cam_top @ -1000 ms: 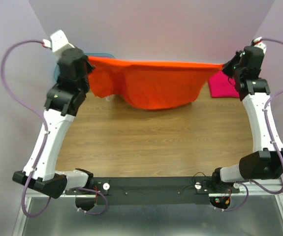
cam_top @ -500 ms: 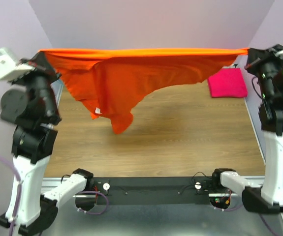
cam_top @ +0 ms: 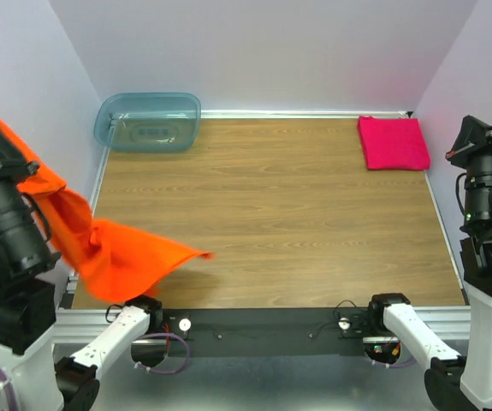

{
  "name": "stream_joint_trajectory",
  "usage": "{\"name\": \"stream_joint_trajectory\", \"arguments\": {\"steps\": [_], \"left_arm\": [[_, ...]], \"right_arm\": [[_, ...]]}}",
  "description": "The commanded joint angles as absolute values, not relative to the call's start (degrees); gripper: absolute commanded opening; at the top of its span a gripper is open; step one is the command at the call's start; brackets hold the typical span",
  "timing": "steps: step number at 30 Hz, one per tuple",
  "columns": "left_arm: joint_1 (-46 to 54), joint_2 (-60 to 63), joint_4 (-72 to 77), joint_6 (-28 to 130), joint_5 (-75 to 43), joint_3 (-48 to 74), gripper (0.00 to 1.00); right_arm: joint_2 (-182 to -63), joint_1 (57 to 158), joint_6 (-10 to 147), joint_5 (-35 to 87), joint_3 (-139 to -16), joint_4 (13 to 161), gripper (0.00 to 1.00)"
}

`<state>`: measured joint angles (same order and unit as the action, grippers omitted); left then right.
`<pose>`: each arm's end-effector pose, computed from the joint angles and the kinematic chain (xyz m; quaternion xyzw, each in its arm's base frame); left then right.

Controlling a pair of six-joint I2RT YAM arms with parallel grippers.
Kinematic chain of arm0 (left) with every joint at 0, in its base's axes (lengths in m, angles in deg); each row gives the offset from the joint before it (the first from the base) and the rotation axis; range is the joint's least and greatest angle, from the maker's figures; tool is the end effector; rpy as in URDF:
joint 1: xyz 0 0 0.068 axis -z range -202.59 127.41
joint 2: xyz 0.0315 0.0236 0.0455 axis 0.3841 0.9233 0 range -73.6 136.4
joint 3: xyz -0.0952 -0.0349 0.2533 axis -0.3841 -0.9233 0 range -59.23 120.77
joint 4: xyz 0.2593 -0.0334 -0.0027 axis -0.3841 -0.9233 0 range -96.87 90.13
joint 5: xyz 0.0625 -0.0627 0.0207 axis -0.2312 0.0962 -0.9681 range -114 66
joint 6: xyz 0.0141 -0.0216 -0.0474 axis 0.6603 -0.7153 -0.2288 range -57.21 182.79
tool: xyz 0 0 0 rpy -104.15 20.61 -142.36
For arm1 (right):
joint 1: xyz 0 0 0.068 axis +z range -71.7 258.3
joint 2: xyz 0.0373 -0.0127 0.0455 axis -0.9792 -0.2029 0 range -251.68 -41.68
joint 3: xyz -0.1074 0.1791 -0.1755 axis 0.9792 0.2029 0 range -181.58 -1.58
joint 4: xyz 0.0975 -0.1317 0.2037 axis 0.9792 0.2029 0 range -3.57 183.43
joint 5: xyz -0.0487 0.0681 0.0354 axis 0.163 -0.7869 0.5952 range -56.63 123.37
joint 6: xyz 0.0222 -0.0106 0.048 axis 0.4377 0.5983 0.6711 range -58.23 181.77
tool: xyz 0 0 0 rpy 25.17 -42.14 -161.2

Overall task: Fold and stack the t-shirts
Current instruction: Flatten the tshirt out

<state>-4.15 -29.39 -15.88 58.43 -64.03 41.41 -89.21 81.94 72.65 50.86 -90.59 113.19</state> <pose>0.0010 0.0237 0.6006 -0.2601 0.4291 -0.0280 0.8646 0.0905 -0.0049 0.5428 0.1582 0.5948 0.0068 0.7881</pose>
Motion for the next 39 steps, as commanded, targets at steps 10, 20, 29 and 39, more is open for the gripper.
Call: {"name": "stream_joint_trajectory", "arguments": {"steps": [10,20,29,39], "left_arm": [[-3.87,-15.86,-15.69,54.45,-37.21,39.74,0.0],[4.82,-8.66,-11.73,52.69,-22.44,46.67,0.0],[5.45,-11.89,-8.04,50.58,-26.62,38.44,0.0],[5.45,-20.42,-8.03,33.13,-39.88,-4.07,0.0]], "right_arm": [[-102.13,82.43,76.26,26.27,-77.62,116.13,0.28],[-102.76,82.43,73.64,26.86,-74.79,116.05,0.86],[-103.99,82.43,73.45,25.11,-71.02,116.13,0.86],[-114.87,82.51,84.44,10.79,-55.57,115.87,0.8]]}}
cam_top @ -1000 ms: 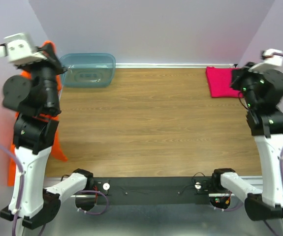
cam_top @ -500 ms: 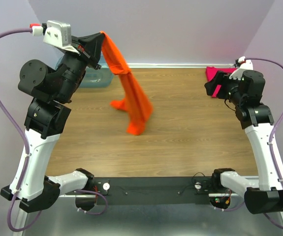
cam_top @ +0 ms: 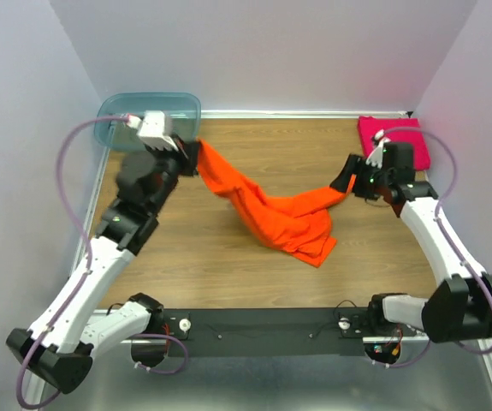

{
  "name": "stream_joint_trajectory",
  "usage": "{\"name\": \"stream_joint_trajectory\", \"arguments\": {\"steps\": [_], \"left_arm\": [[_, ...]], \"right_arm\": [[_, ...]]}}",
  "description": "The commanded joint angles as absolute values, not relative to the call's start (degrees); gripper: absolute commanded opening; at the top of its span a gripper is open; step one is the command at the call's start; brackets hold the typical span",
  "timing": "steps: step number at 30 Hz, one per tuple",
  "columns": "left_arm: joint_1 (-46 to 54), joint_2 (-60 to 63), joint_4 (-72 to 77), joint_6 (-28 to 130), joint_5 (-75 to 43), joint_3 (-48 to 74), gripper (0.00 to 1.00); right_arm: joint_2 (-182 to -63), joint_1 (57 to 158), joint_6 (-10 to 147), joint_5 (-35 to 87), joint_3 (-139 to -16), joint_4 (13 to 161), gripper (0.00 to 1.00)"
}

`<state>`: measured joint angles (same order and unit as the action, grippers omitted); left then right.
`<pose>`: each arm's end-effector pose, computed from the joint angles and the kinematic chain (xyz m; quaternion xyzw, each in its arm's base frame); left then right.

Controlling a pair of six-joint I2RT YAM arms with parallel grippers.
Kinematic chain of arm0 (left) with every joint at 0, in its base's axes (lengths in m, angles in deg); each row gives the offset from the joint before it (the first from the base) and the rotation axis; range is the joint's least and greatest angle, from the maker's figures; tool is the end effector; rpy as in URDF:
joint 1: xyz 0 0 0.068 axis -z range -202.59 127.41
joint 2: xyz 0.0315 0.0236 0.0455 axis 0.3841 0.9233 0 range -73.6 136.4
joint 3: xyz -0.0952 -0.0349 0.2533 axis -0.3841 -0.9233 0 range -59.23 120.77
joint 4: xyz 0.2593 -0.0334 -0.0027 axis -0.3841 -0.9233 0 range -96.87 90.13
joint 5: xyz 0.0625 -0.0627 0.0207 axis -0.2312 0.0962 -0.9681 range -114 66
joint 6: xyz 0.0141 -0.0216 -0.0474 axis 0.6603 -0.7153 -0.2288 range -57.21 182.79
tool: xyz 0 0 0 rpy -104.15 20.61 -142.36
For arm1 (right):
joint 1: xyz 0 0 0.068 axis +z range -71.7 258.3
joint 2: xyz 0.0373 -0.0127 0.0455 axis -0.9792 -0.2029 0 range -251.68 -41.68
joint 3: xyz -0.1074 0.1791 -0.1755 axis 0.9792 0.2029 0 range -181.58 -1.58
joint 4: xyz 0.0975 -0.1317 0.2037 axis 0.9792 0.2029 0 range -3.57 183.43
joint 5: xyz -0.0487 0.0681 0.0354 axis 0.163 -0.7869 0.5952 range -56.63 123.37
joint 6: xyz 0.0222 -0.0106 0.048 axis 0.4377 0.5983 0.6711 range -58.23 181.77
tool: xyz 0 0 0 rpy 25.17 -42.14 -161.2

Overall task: Fold and stack the t-shirts
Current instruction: Flatten the tshirt out

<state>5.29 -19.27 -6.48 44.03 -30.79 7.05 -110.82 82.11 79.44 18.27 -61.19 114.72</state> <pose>0.1807 -0.0909 0.4476 0.0098 0.6736 -0.2555 0.6934 0.2619 0.0268 0.3123 0.0500 0.8908 0.1972 0.4063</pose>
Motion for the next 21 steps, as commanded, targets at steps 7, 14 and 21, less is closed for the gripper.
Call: {"name": "stream_joint_trajectory", "arguments": {"steps": [7,14,21], "left_arm": [[5.27,-20.08,-10.5,25.54,-44.56,-16.42,0.0],[5.27,-18.49,-11.56,25.61,-44.74,-18.18,0.0],[5.27,-19.11,-11.82,26.23,-45.45,-18.45,0.0]], "right_arm": [[-121.57,84.36,90.15,10.17,-45.53,111.41,0.72],[-126.13,84.36,92.09,9.02,-40.87,104.45,0.65],[-123.77,84.36,92.45,10.07,-38.76,103.57,0.64]]}}
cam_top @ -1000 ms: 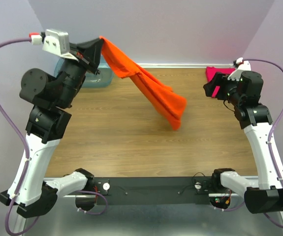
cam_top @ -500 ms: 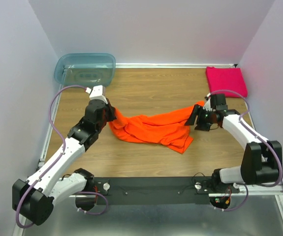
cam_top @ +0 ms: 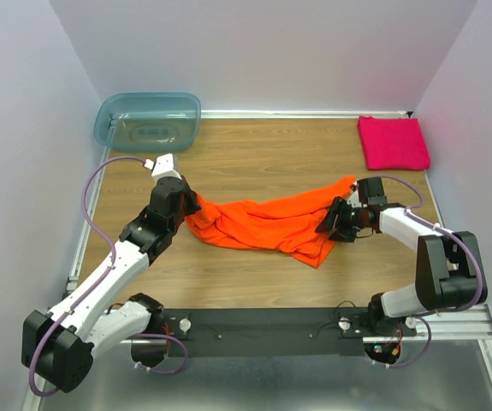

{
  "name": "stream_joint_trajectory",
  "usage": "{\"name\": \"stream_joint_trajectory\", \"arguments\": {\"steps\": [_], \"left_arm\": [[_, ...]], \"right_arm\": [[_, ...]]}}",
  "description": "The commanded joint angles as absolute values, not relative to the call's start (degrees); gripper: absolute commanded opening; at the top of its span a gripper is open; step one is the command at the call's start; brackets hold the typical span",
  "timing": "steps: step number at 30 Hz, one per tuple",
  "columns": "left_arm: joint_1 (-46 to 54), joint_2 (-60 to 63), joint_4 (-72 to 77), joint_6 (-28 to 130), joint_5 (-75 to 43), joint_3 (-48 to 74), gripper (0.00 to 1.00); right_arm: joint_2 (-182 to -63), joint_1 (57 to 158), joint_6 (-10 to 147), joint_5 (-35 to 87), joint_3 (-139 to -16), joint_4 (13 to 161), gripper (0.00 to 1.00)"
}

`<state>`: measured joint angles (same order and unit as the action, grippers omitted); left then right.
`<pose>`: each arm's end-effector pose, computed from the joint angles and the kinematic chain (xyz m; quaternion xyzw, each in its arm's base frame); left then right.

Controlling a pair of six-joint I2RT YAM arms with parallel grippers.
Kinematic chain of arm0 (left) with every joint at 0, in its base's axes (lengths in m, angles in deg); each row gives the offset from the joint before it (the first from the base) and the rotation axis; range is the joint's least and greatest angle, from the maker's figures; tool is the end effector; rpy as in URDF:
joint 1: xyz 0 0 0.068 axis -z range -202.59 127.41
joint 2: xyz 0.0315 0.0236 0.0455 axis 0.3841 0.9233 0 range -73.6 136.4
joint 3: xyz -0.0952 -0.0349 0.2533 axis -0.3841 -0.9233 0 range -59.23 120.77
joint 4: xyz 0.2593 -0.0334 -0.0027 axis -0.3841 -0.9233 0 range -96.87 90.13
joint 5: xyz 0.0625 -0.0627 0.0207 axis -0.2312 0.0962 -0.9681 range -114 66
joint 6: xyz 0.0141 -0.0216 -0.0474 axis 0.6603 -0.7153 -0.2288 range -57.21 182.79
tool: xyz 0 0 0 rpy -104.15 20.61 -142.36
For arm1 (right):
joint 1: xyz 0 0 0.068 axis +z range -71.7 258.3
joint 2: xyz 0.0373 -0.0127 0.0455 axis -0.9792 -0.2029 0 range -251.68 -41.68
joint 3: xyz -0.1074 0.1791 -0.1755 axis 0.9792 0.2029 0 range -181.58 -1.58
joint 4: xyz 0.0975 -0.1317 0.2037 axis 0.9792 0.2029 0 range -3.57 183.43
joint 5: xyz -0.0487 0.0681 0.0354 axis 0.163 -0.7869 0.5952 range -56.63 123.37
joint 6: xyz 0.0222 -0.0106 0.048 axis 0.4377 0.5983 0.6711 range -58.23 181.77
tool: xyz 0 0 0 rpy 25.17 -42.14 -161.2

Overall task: Fold and stack the t-shirts
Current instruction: Flatten the tshirt out

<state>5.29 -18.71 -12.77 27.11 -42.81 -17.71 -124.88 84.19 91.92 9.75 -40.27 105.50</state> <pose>0.1972 -0.0914 0.2835 -0.1431 0.8301 -0.1563 0.5158 0.2501 0.0402 0.1511 0.1544 0.9415 0.2587 0.1511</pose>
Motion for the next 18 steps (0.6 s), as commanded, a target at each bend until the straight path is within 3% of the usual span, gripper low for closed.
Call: {"name": "stream_joint_trajectory", "arguments": {"steps": [1,9,18], "left_arm": [[5.36,-19.02,-11.65,26.32,-45.45,-18.71,0.0],[5.27,-18.14,-11.47,27.28,-46.41,-18.8,0.0],[5.18,-18.41,-11.38,28.07,-47.29,-19.06,0.0]], "right_arm": [[-124.12,84.36,92.18,10.07,-38.75,103.31,0.64],[-128.6,84.36,91.3,10.52,-42.0,100.05,0.55],[-128.87,84.45,91.57,9.55,-46.4,100.05,0.56]]}}
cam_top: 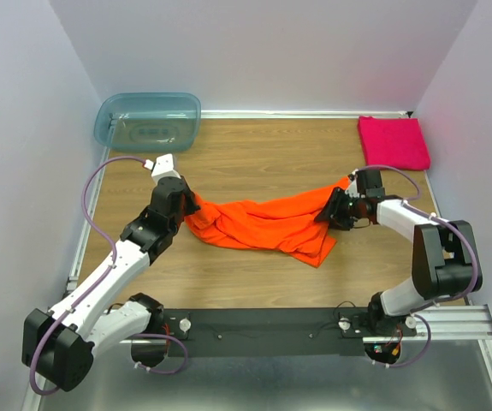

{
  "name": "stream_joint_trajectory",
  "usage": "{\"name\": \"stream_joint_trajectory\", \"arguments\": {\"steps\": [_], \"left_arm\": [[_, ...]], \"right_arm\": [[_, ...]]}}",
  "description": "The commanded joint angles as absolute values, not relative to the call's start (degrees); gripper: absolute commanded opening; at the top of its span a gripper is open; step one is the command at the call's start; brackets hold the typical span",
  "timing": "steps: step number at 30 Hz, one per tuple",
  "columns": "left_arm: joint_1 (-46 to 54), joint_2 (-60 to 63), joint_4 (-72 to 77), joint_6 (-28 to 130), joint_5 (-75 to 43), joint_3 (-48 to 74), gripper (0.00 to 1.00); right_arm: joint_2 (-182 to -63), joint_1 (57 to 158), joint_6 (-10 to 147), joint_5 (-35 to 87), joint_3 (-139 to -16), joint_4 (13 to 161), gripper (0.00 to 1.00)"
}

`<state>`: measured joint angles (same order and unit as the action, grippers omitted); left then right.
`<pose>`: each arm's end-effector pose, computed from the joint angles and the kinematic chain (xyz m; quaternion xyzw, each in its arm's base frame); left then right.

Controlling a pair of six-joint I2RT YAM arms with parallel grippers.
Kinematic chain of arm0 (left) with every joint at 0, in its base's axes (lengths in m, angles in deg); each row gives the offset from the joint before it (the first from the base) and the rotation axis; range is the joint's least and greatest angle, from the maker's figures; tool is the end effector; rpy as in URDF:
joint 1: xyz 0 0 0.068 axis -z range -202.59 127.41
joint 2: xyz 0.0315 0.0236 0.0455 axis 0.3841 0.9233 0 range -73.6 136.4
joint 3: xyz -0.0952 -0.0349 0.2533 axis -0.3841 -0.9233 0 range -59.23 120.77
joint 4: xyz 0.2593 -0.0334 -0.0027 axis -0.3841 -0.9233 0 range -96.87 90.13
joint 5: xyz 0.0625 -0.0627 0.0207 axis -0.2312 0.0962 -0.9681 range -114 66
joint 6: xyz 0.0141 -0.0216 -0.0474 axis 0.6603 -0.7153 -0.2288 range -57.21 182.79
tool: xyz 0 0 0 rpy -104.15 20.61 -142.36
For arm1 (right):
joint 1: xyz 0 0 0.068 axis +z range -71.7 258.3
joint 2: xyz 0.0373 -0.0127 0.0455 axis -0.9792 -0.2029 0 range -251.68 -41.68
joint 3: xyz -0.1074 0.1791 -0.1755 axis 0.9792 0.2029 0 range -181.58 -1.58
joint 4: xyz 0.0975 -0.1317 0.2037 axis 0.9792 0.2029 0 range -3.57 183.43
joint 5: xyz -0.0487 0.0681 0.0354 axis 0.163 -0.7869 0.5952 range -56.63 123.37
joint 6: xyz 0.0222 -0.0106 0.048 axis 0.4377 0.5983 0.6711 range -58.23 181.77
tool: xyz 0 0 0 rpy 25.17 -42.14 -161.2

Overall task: Fold and stack the t-shirts
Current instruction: Flatten the tshirt out

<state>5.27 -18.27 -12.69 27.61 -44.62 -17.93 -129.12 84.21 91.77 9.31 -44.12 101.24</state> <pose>0.1985 -0.0908 0.2810 -0.1471 0.8305 -0.1394 0.5188 0.2748 0.0431 0.1548 0.1437 0.9347 0.2701 0.1811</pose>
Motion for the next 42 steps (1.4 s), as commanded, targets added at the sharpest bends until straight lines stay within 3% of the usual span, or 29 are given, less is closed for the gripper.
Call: {"name": "stream_joint_trajectory", "arguments": {"steps": [1,5,8,9,11,12,13,16,21,23,27,35,42], "left_arm": [[5.1,-18.23,-11.38,28.16,-47.38,-19.15,0.0],[5.1,-17.79,-11.29,28.51,-47.29,-18.89,0.0],[5.01,-17.61,-11.21,28.6,-47.64,-18.89,0.0],[4.83,-17.61,-11.03,28.6,-47.73,-18.97,0.0],[4.66,-17.35,-10.42,28.95,-48.0,-19.06,0.0],[3.96,-17.09,-9.54,28.87,-48.0,-18.98,0.0],[3.34,-16.22,-8.93,29.04,-47.47,-18.54,0.0],[-0.77,-14.11,-6.47,30.36,-46.07,-15.57,0.0],[-6.59,-9.1,-5.05,37.1,-47.2,-4.94,0.0],[-6.51,-9.0,-5.05,39.49,-47.73,-2.81,0.0],[-6.59,-11.19,-5.58,42.57,-44.05,-3.15,0.0],[-4.58,-22.25,-11.9,44.24,-21.4,-12.82,0.0],[-3.08,-27.12,-13.05,41.79,-16.8,-15.9,0.0]], "right_arm": [[-128.95,84.54,91.74,9.29,-46.58,100.05,0.56],[-130.36,84.8,92.01,7.17,-47.19,99.96,0.52],[-131.85,85.24,91.83,7.7,-47.1,99.88,0.37],[-132.03,85.24,91.83,7.61,-47.1,99.96,0.26],[-132.56,85.33,91.57,7.7,-47.63,99.96,0.17],[-132.73,85.33,91.31,8.05,-48.15,100.05,0.06],[-132.64,85.33,90.78,9.45,-49.81,100.14,0.01],[-132.56,85.33,89.99,12.96,-54.55,100.84,0.01],[-135.71,83.75,84.55,23.41,-75.94,111.18,0.01],[-135.72,83.22,82.97,25.35,-79.24,113.56,0.01],[-134.14,82.6,79.18,28.61,-81.65,119.81,0.01],[-122.73,82.25,73.74,42.74,-79.62,135.28,0.01],[-123.14,82.16,72.15,49.1,-84.46,142.05,0.01]]}}
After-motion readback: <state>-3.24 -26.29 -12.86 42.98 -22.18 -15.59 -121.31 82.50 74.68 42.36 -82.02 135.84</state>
